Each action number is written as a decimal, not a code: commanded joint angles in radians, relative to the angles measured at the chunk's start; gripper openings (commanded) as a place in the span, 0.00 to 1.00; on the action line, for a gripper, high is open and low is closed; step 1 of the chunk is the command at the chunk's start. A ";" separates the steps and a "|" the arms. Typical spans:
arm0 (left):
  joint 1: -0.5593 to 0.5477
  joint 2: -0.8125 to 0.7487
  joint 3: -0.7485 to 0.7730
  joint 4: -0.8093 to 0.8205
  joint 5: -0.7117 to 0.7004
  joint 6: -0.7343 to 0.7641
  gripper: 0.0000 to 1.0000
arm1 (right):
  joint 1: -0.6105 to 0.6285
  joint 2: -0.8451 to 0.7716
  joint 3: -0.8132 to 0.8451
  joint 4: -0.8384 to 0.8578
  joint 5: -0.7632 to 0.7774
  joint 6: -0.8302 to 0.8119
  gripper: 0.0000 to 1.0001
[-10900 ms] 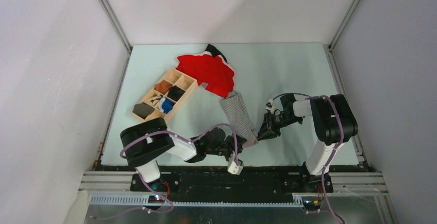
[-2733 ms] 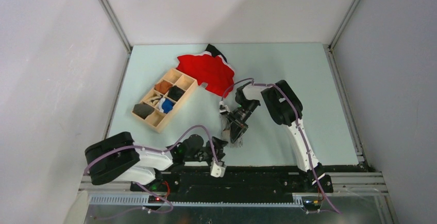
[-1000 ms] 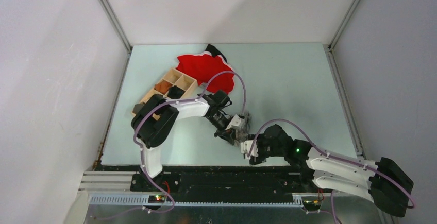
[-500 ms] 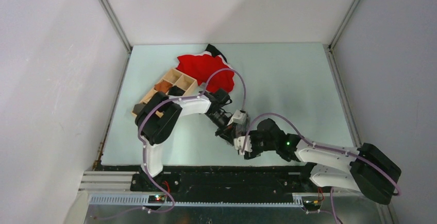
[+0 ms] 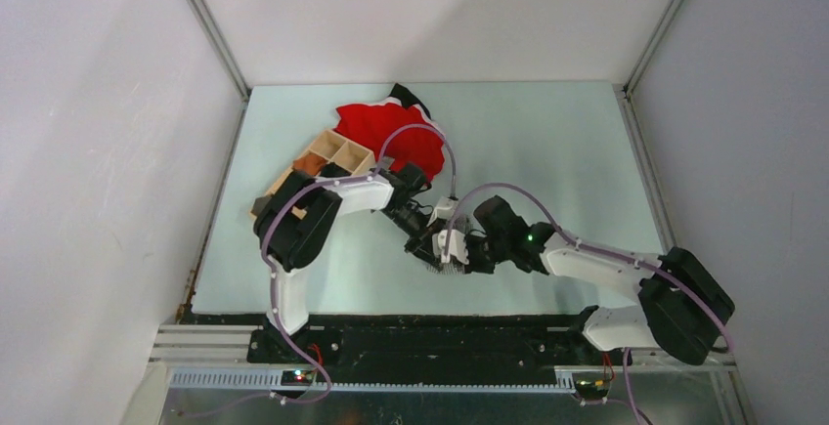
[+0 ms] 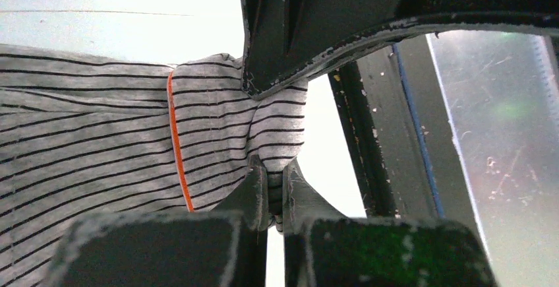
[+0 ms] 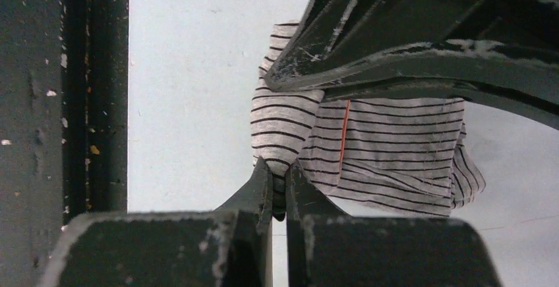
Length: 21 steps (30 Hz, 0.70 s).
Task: Roll the underwear
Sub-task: Roll the underwear to the center of the board.
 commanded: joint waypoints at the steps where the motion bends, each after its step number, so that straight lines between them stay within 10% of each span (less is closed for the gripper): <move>1: 0.035 0.049 0.052 -0.138 0.067 -0.029 0.00 | -0.074 0.070 0.144 -0.260 -0.119 0.057 0.01; 8: 0.073 0.347 0.398 -0.888 0.189 0.451 0.00 | -0.303 0.428 0.368 -0.606 -0.371 0.075 0.00; 14: 0.123 0.419 0.450 -0.936 0.210 0.437 0.02 | -0.395 0.645 0.527 -0.726 -0.424 0.114 0.00; 17: 0.138 0.418 0.442 -0.902 0.228 0.385 0.24 | -0.398 0.726 0.584 -0.761 -0.415 0.142 0.00; 19: 0.144 0.423 0.448 -0.876 0.227 0.325 0.89 | -0.399 0.770 0.622 -0.792 -0.411 0.169 0.00; 21: 0.153 0.434 0.465 -0.860 0.235 0.269 0.98 | -0.393 0.815 0.660 -0.810 -0.397 0.207 0.00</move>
